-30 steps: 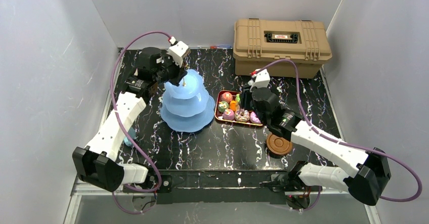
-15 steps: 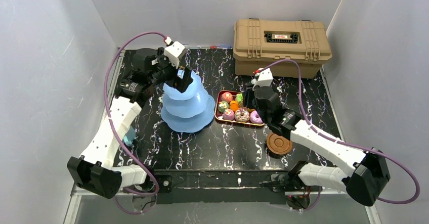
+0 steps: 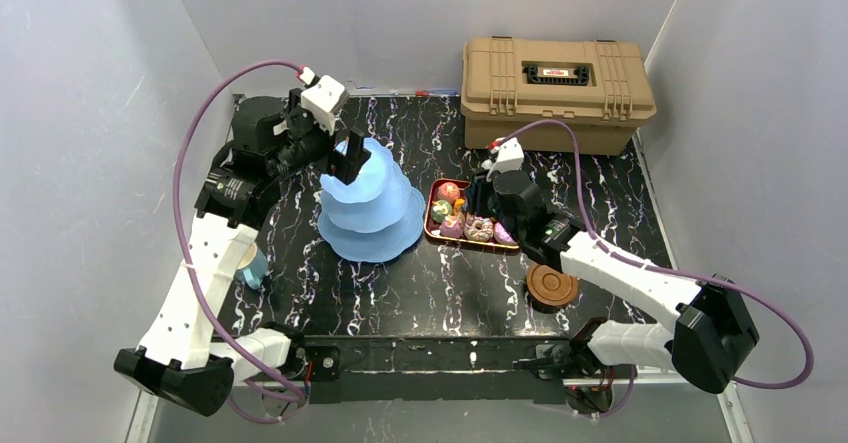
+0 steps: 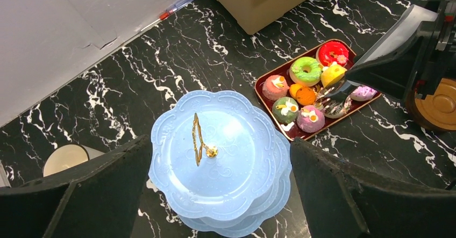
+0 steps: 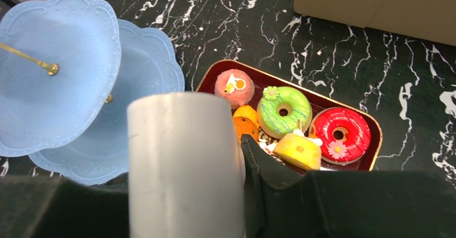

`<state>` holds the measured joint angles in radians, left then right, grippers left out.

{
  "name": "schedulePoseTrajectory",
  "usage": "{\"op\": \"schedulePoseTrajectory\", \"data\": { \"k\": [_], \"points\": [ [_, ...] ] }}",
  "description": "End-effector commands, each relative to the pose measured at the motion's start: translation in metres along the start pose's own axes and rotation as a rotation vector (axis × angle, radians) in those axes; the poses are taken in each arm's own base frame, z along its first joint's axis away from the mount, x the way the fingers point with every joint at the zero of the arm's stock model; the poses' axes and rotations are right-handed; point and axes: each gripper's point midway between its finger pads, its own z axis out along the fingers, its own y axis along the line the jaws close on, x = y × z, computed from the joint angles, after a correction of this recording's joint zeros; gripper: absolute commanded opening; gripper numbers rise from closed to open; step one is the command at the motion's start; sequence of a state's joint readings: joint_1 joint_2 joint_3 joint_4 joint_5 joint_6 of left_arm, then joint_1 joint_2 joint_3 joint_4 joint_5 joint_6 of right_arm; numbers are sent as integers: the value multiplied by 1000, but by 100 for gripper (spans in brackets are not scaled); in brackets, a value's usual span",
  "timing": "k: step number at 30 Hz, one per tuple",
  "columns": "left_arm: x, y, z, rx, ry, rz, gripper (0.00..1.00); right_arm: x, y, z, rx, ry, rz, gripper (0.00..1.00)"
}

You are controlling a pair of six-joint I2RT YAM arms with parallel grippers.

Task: Serve the afternoon tea
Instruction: Move the desert table to the center of the board, then pick up the desert from the tray.

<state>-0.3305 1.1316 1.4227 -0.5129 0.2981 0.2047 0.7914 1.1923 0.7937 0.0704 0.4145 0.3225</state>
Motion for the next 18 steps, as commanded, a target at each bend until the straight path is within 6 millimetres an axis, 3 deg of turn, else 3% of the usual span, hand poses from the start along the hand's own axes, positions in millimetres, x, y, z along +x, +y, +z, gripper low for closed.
{"op": "schedulePoseTrajectory", "data": {
  "k": [1,10,18],
  "points": [
    [-7,-2,-15,-15,-11,-5,98,-28,19,3,-74,-94,51,31],
    [-12,0,-16,-26,-19,-6,98,-21,21,8,-84,-76,50,53],
    [-17,4,-17,-42,-28,11,98,-19,26,15,-98,-75,49,58]
  ]
}}
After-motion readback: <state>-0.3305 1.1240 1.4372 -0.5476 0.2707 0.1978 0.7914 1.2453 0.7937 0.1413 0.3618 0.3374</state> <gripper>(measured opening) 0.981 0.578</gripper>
